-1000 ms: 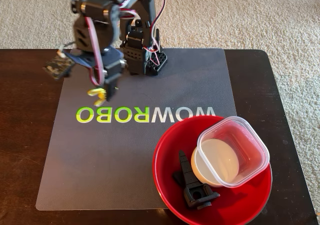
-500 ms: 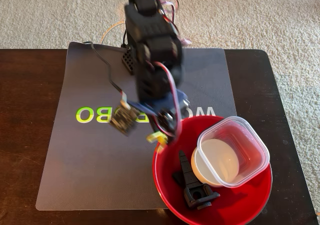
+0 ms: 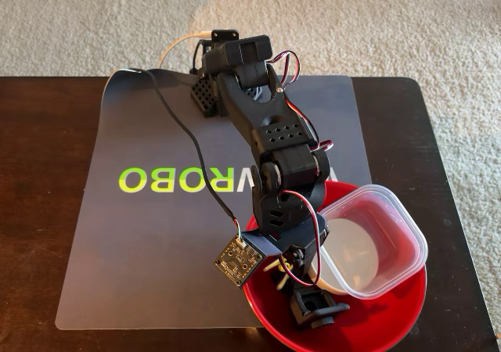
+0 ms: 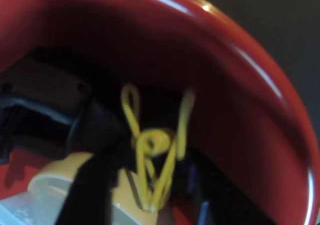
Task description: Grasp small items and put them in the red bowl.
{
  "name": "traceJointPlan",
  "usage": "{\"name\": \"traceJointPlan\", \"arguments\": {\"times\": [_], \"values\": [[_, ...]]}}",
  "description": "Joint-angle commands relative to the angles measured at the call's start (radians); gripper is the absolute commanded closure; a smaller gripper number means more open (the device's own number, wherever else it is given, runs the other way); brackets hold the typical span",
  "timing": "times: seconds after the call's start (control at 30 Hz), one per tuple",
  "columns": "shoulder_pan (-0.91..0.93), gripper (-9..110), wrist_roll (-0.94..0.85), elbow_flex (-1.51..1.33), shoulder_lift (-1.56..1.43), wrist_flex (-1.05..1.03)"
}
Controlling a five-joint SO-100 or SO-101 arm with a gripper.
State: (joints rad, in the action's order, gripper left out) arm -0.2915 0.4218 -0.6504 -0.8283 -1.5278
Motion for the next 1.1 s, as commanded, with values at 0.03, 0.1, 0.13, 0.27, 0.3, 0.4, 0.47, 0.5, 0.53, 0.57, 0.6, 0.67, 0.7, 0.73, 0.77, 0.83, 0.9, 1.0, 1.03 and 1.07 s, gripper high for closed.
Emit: {"name": "traceJointPlan", "arguments": {"times": [0.03,0.1,0.13,0.27,0.3,0.4,0.47,0.5,0.53,0.57,0.6,0.67,0.7,0.73,0.77,0.83,0.9,1.0,1.03,1.07], "values": [[-0.018,78,-0.012,0.044,-0.103,-0.046],[-0.008,78,-0.021,0.044,-0.160,-0.077],[-0.003,78,-0.026,0.041,-0.195,-0.089],[0.020,75,-0.029,0.037,-0.328,-0.156],[0.031,75,-0.032,0.029,-0.364,-0.172],[0.080,76,-0.066,-0.138,-0.551,-0.173],[0.121,77,-0.106,-0.305,-0.698,-0.173],[0.141,77,-0.120,-0.410,-0.782,-0.172],[0.161,78,-0.126,-0.522,-0.870,-0.164],[0.178,80,-0.126,-0.627,-0.951,-0.152],[0.198,80,-0.126,-0.729,-1.032,-0.126],[0.242,84,-0.117,-0.907,-1.170,-0.080],[0.264,84,-0.106,-0.974,-1.226,-0.066],[0.285,84,-0.101,-1.028,-1.272,-0.054],[0.304,84,-0.092,-1.074,-1.304,-0.041],[0.336,84,-0.081,-1.123,-1.318,-0.021],[0.377,84,-0.080,-1.123,-1.259,-0.003],[0.434,84,-0.074,-1.080,-1.127,0.008],[0.451,84,-0.066,-1.075,-1.103,0.018],[0.465,84,-0.054,-1.075,-1.092,0.029]]}}
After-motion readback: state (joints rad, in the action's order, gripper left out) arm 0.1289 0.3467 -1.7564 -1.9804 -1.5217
